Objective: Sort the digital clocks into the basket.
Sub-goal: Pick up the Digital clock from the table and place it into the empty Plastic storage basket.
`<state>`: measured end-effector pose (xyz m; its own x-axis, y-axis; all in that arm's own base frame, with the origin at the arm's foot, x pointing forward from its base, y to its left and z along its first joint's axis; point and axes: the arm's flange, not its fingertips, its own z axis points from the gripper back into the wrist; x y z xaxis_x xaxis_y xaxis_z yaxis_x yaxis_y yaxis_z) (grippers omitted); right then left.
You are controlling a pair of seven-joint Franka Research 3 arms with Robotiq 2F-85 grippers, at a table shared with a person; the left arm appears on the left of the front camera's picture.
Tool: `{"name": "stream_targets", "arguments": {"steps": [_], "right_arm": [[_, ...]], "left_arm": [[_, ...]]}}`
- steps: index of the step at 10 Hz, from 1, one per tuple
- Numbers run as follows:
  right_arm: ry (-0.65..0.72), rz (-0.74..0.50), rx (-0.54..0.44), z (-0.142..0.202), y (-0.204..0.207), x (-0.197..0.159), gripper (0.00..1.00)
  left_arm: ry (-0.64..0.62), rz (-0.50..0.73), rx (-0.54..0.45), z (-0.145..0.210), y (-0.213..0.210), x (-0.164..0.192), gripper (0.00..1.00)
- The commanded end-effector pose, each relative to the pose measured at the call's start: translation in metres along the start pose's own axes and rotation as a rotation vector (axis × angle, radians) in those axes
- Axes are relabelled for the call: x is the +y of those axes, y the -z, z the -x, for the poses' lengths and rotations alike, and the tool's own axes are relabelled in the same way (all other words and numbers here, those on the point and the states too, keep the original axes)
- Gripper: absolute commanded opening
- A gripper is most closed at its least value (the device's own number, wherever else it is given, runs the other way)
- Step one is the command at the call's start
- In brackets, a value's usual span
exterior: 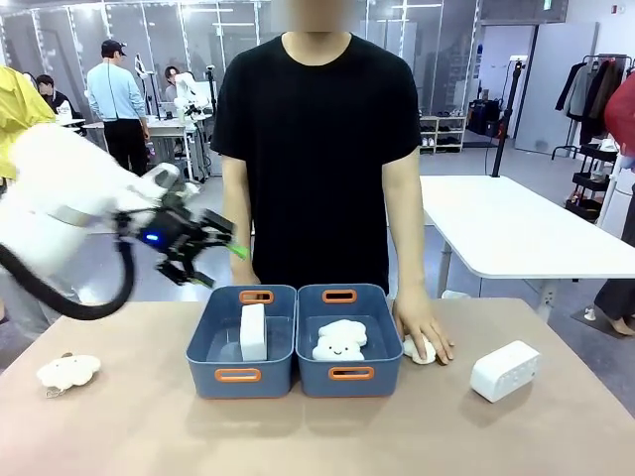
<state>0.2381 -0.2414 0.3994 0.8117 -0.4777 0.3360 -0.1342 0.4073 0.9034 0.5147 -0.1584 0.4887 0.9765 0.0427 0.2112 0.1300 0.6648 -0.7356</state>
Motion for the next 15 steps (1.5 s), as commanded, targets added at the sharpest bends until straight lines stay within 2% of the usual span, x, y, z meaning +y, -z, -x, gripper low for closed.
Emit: {"name": "stream_targets", "arguments": {"steps": [1, 2, 3, 4, 5, 6, 7, 8, 9, 10, 11, 12, 13, 15], "right_arm": [[-0.008, -0.009, -0.001, 0.0, 0.0, 0.001, 1.0], [-0.008, -0.009, -0.001, 0.0, 0.0, 0.001, 1.0], [-0.008, -0.009, -0.001, 0.0, 0.0, 0.001, 1.0], [-0.008, -0.009, -0.001, 0.0, 0.0, 0.001, 1.0], [-0.008, -0.009, -0.001, 0.0, 0.0, 0.001, 1.0], [-0.008, -0.009, -0.001, 0.0, 0.0, 0.001, 1.0], [-0.008, -0.009, -0.001, 0.0, 0.0, 0.001, 1.0], [-0.008, -0.009, -0.001, 0.0, 0.0, 0.001, 1.0], [-0.008, -0.009, -0.001, 0.0, 0.0, 0.001, 1.0], [-0.008, -0.009, -0.001, 0.0, 0.0, 0.001, 1.0], [-0.008, -0.009, -0.001, 0.0, 0.0, 0.001, 1.0], [0.0, 0.0, 0.0, 0.0, 0.0, 0.0, 1.0], [-0.004, 0.034, 0.008, 0.002, 0.003, 0.02, 1.0], [0.089, 0.198, 0.056, 0.003, 0.009, 0.048, 1.0]], "left_arm": [[-0.12, 0.174, 0.194, 0.006, -0.061, 0.085, 1.0], [-0.11, 0.257, 0.229, -0.001, -0.093, 0.11, 1.0], [-0.117, 0.352, 0.223, 0.007, -0.125, 0.142, 1.0], [-0.057, 0.52, 0.197, 0.021, -0.157, 0.189, 1.0], [-0.013, 0.626, 0.158, 0.043, -0.184, 0.226, 1.0], [-0.012, 0.682, 0.122, 0.065, -0.209, 0.261, 1.0], [-0.033, 0.731, 0.074, 0.105, -0.224, 0.294, 1.0], [0.045, 0.821, 0.071, 0.109, -0.218, 0.346, 1.0], [0.029, 0.833, 0.044, 0.135, -0.227, 0.363, 1.0], [0.008, 0.819, 0.016, 0.166, -0.247, 0.361, 1.0], [0.06, 0.86, 0.058, 0.165, -0.25, 0.367, 1.0], [-0.01, 0.812, 0.001, 0.155, -0.222, 0.358, 1.0], [-0.01, 0.812, 0.001, 0.155, -0.222, 0.358, 1.0], [-0.01, 0.812, 0.001, 0.155, -0.222, 0.358, 1.0]]}}
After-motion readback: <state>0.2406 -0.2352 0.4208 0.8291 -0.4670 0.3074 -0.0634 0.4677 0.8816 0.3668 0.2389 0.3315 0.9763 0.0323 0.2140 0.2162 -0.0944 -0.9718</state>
